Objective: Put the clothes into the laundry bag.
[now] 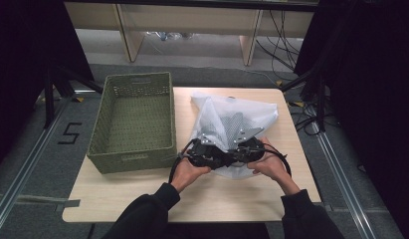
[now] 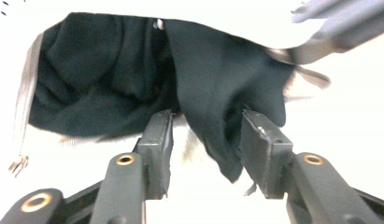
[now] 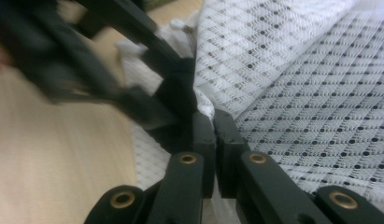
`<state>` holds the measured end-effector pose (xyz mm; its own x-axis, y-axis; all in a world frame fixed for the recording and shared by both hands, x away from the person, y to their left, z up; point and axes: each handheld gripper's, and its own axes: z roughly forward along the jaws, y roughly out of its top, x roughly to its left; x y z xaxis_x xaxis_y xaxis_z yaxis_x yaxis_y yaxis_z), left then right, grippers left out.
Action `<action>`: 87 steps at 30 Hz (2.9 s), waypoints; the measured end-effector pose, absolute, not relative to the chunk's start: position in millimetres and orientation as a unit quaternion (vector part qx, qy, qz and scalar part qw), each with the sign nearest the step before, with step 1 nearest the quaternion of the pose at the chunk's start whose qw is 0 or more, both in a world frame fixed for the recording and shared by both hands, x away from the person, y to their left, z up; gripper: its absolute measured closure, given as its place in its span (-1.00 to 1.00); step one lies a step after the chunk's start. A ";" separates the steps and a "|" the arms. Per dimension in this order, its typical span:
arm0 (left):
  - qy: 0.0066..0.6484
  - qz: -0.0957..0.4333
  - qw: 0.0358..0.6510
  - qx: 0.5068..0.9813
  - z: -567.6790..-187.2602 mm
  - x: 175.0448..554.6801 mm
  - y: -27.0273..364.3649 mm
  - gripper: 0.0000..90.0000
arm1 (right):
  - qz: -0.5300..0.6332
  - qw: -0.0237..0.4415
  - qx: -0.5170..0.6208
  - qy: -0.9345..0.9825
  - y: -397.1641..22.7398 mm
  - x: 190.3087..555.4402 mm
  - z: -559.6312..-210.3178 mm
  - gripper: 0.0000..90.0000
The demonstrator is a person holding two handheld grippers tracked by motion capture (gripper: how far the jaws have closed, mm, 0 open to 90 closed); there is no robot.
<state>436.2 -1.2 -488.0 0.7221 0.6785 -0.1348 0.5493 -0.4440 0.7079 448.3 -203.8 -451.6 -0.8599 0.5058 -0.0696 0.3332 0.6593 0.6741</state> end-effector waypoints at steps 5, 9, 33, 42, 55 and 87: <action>0.350 0.079 0.346 0.867 -499.3 434.7 4.5 -0.09 | 0.333 0.134 0.240 0.902 -203.9 455.3 -459.6 1.00; 0.343 0.084 0.337 0.873 -503.6 436.8 1.6 -0.15 | 0.330 0.142 0.245 0.901 -207.1 463.0 -464.9 1.00; 0.322 0.089 0.341 0.879 -504.2 433.6 4.1 0.96 | 0.331 0.138 0.240 0.902 -198.6 465.1 -469.8 1.00; 0.310 0.085 0.337 0.885 -503.3 430.9 5.1 0.96 | 0.322 0.192 0.277 0.884 -195.7 490.3 -480.1 1.00; 0.298 0.071 0.329 0.893 -501.6 428.0 6.3 0.96 | 0.319 0.206 0.306 0.873 -211.4 528.2 -482.2 1.00; 0.306 0.063 0.324 0.893 -500.7 429.0 6.6 0.91 | 0.324 0.160 0.205 0.910 -203.4 463.6 -455.0 1.00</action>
